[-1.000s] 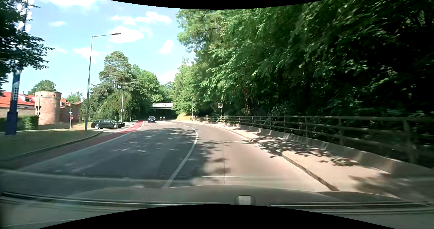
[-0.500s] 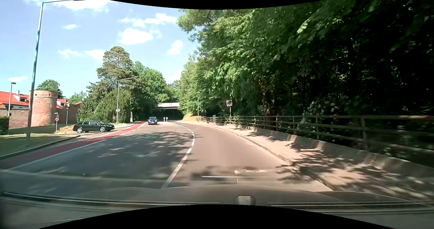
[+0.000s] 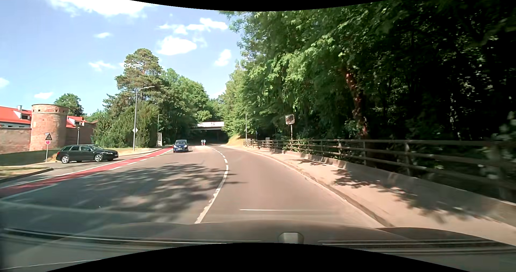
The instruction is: Follow the waypoints while adhering to traffic rules and regulations
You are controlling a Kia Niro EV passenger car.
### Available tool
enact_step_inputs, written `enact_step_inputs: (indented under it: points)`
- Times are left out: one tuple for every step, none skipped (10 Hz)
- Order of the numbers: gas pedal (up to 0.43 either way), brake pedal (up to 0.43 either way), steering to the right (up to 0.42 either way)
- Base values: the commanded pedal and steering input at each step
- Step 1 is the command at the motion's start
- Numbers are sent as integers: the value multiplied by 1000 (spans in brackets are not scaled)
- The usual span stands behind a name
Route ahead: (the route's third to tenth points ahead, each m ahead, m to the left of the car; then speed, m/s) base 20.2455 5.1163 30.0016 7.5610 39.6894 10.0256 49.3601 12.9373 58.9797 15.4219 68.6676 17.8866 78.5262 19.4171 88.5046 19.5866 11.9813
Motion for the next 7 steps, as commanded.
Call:
enact_step_inputs:
  points:
    - [150, 6, -55]
    - [150, 6, -55]
    - [150, 6, -55]
    - [157, 6, -54]
    - [169, 6, -53]
    - [169, 6, -53]
    - [169, 6, -53]
